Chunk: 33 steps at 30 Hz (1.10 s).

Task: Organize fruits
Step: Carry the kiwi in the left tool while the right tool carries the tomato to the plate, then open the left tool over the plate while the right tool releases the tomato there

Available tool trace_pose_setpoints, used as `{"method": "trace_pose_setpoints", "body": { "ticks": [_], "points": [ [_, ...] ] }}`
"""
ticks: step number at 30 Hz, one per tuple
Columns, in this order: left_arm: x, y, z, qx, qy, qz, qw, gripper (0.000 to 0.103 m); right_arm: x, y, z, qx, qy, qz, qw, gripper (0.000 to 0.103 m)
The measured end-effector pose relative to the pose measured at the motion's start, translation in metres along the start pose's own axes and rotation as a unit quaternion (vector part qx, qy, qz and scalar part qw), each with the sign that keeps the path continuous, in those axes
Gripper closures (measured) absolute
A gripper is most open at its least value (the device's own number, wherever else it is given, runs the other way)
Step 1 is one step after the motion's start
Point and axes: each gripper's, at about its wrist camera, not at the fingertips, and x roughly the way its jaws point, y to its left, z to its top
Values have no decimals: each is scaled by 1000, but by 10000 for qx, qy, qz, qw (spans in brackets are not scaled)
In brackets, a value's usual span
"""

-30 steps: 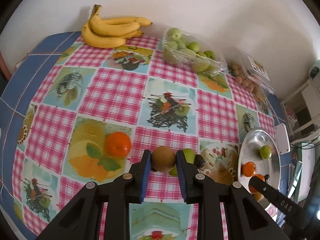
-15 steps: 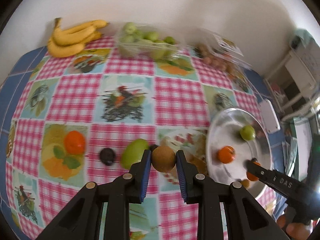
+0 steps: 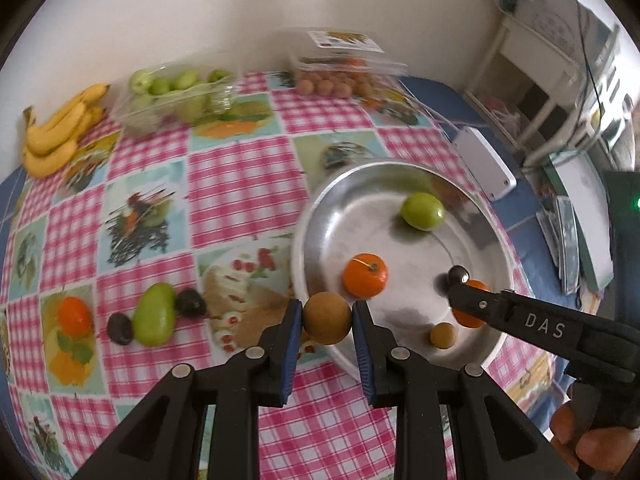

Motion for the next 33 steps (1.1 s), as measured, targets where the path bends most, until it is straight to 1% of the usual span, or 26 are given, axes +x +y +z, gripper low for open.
{"method": "trace_pose_setpoints", "body": {
  "ticks": [7,16,33],
  "points": [
    [19,-10,-5,163,180,-42,9997,76,8,1,-1,-23,132,-58,9999,65],
    [30,-25,-7,443,192,-18,9988,76,16,1,-3,-21,265,-96,9996,64],
    [43,-26,-12,484,407,64,9980,76,19,10,-3,-188,344,-192,9990,64]
  ]
}}
